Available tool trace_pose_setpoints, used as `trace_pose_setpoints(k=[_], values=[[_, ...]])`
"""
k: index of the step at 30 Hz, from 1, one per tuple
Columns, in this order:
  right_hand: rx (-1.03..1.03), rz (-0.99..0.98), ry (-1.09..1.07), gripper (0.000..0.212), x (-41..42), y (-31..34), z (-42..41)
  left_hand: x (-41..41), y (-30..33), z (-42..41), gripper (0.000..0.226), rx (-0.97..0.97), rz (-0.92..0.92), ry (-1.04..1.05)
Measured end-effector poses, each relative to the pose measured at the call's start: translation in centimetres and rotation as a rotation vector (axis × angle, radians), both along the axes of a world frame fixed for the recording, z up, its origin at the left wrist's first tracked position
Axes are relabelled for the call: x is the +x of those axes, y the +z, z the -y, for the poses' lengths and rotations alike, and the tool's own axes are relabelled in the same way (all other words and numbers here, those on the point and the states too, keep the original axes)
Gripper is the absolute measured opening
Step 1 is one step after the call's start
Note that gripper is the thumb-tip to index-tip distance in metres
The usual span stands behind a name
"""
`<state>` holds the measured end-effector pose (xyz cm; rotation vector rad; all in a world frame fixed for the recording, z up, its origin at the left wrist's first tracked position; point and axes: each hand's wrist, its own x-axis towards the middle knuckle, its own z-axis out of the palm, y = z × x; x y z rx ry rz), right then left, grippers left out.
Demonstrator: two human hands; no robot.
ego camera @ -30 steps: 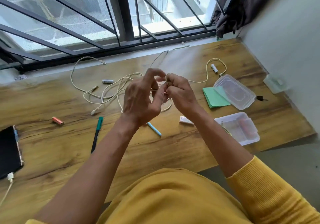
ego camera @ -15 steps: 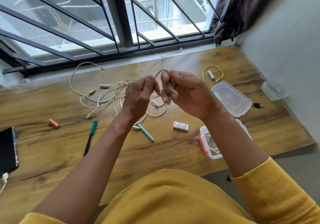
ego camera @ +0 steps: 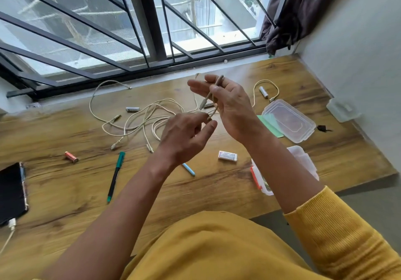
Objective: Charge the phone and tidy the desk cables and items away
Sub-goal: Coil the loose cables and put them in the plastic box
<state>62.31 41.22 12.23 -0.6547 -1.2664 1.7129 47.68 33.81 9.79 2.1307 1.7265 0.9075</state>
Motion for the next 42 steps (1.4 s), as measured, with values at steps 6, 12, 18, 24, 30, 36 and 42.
trace_pose_setpoints(k=[6,12,18,24,30,36,42], values=[[0.089,0.316,-0.066,0.026,-0.6,-0.6,1.3,-2.2,2.6,-0.2,0.032,0.152,-0.036,0.024],[0.181,0.483,0.116,0.024,-1.1,-0.3,2.0,-4.0,4.0,-1.0,0.019,0.148,-0.019,0.008],[0.089,0.414,0.414,0.055,-0.2,-0.4,2.4,-5.1,4.1,-1.6,0.029,0.104,0.175,-0.076],[0.058,0.189,0.53,0.032,0.1,0.9,2.1,-4.8,3.1,-1.7,0.015,0.081,0.402,-0.078],[0.027,-0.06,0.526,0.034,-0.3,2.2,2.2,-3.9,2.6,-2.1,0.036,0.074,0.639,-0.062],[-0.049,-0.306,0.33,0.041,-1.2,2.0,1.6,-3.8,0.1,-1.3,0.024,0.047,0.502,0.046],[-0.145,-0.31,0.106,0.04,-1.5,0.9,0.8,-2.9,-0.4,0.0,0.028,-0.002,0.246,0.054]])
